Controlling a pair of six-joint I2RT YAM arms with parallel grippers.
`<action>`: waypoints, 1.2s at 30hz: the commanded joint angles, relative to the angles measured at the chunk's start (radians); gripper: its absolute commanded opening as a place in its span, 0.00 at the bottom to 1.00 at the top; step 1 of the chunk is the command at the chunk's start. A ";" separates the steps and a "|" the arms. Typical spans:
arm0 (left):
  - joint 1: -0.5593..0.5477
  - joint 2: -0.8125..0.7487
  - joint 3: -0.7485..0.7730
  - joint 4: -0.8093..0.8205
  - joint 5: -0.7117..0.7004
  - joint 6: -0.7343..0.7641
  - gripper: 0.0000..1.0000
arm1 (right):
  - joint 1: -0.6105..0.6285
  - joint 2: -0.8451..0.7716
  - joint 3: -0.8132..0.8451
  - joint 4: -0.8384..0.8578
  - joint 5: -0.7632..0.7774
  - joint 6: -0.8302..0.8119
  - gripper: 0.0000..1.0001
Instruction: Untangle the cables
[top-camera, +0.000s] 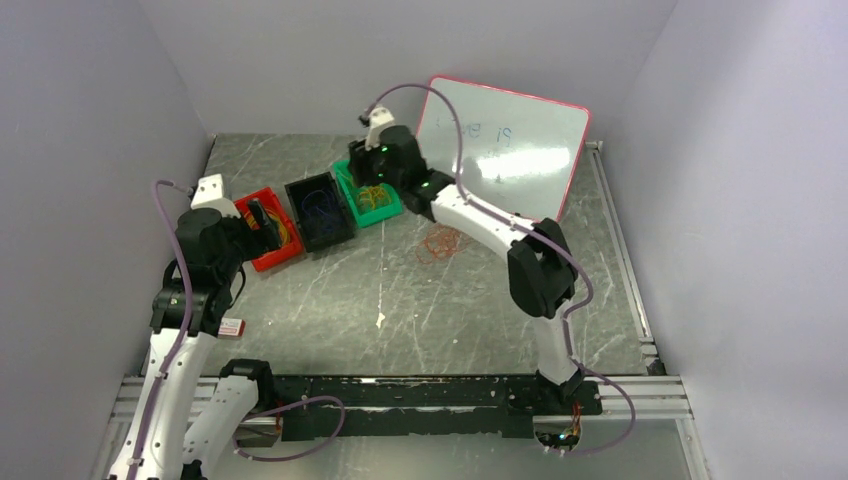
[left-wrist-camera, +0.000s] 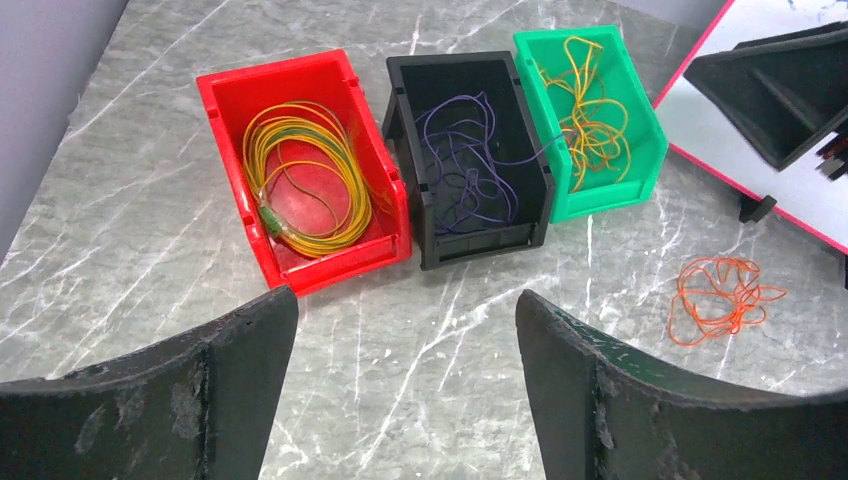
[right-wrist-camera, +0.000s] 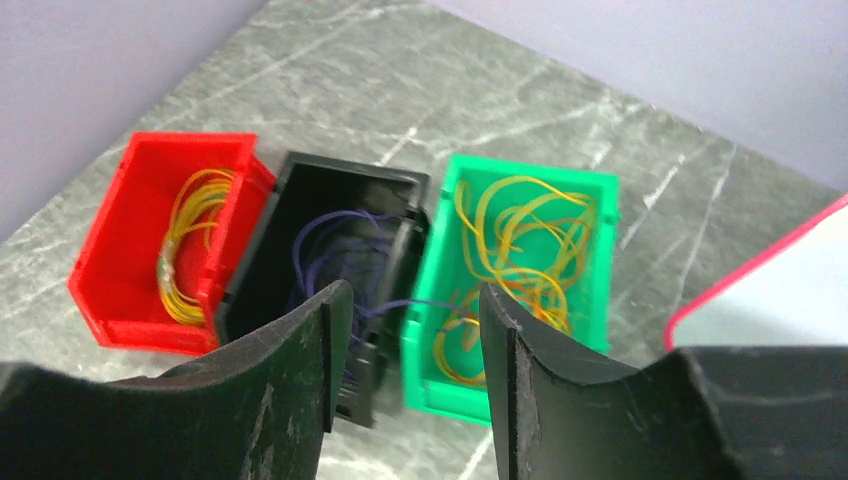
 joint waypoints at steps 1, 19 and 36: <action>-0.003 -0.003 -0.010 0.030 0.041 -0.010 0.84 | -0.106 -0.017 -0.042 -0.093 -0.319 0.057 0.53; -0.004 0.020 0.004 0.014 0.080 -0.006 0.84 | -0.120 0.080 -0.154 0.122 -0.358 -0.276 0.34; -0.004 0.027 0.011 -0.003 0.072 0.007 0.84 | -0.105 0.206 -0.063 0.158 -0.327 -0.252 0.29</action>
